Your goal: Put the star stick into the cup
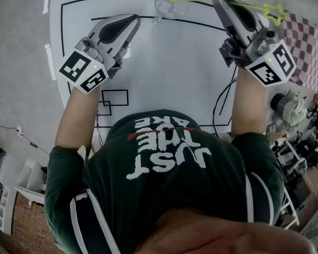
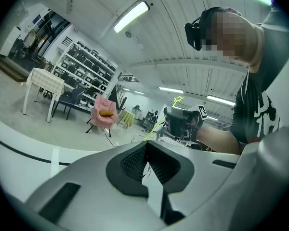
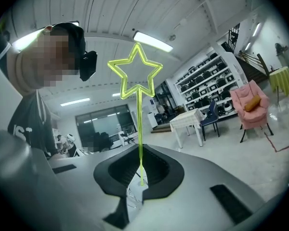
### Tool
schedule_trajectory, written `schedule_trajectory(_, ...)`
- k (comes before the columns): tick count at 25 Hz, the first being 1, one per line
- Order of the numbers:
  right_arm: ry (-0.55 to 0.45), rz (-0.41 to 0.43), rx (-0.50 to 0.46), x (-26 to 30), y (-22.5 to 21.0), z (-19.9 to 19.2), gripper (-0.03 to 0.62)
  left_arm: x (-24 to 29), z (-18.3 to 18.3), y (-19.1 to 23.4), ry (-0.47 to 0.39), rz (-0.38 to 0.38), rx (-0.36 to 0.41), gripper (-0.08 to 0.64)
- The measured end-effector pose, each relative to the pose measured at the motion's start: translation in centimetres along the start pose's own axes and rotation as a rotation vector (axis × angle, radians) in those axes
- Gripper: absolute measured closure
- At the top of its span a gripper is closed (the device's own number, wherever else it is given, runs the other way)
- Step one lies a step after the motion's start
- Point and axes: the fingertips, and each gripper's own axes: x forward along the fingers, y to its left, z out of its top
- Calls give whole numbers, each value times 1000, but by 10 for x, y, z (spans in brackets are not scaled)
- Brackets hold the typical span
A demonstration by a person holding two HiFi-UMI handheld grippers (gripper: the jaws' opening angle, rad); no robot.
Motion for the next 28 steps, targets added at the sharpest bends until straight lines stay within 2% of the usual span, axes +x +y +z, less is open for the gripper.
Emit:
schedule_trajectory(8,77,16,-40,10,-3,-32,549,4,-19,5,22,-4,33,549)
schedule_trajectory(16,124,34,-105,23,4,-47,549,7,-31,1,30,-27,34,549)
schedule_trajectory(24,181,43,-103,27,3,-61,546,9,-37,-1,38,-38,27,549)
schedule_trajectory(25,190,49,-100,28,4,-63,532,9,-38,-1,38,-38,26,549)
schedule_trajectory(26,201,52,-101,29,5,-66,468,9,-39,-2,39,-39,25,549)
schedule_trajectory(27,213,51,-108,30,5,-68,431,9,-39,-2,39,-39,24,549)
schedule_trajectory(28,223,49,-115,31,5,-70,418,9,-39,-2,39,-39,24,549)
